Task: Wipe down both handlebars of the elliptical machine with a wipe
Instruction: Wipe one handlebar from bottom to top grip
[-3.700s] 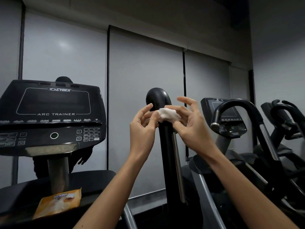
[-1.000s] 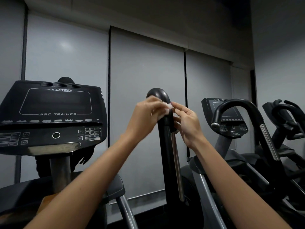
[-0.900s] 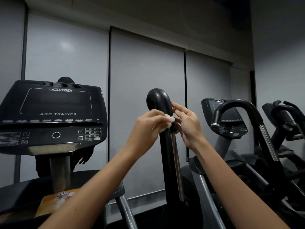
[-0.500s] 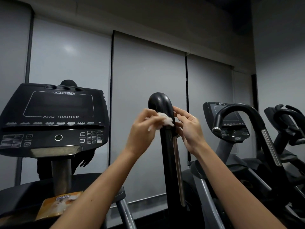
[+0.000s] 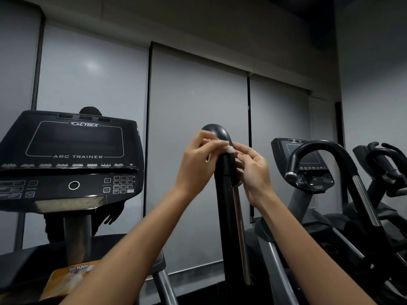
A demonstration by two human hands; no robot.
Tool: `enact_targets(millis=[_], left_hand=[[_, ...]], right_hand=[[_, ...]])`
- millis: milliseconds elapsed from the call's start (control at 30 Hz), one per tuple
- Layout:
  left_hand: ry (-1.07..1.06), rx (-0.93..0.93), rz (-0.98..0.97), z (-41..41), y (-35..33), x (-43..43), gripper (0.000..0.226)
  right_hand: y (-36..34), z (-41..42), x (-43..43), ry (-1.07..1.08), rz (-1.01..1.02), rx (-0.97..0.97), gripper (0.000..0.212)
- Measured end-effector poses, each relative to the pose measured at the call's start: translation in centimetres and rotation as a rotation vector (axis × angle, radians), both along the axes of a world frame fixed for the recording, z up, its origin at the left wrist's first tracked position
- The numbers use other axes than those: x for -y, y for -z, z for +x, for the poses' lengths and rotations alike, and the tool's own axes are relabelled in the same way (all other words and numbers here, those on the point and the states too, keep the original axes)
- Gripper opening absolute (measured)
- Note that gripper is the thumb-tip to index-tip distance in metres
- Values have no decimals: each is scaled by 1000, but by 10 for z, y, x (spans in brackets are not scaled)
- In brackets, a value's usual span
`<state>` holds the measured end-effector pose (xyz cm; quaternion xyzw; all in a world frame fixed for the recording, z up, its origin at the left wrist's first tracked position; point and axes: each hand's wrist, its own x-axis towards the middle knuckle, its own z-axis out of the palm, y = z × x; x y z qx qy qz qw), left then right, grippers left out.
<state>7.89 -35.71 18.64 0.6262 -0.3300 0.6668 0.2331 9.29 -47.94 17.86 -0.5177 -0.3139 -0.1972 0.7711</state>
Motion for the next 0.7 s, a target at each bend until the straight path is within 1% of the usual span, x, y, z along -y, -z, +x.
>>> enact_targets(millis=[67, 133, 233, 300, 400, 500, 567, 633, 700], left_hand=[[-35, -8, 24, 4, -17, -1, 23], [-53, -50, -29, 12, -35, -5, 17], [-43, -163, -180, 29, -63, -13, 11], [27, -272, -302, 41, -74, -19, 9], [124, -391, -452, 61, -72, -27, 10], [268, -473, -605, 78, -62, -34, 14], [272, -521, -643, 91, -55, -37, 17], [254, -623, -687, 102, -45, -37, 18], [285, -768, -777, 107, -39, -33, 32]], right_hand=[[-3, 1, 1, 39, -8, 3, 29], [-10, 3, 1, 78, -15, 6, 27], [-25, 4, -4, 142, -55, 26, 25], [-37, 4, -8, 188, -100, 49, 26], [-49, 6, -20, 299, -215, 110, 29], [-49, 14, -32, 382, -314, 125, 40], [-47, 18, -34, 409, -312, 143, 40], [-45, 21, -32, 407, -293, 174, 38], [-44, 23, -31, 407, -283, 198, 31]])
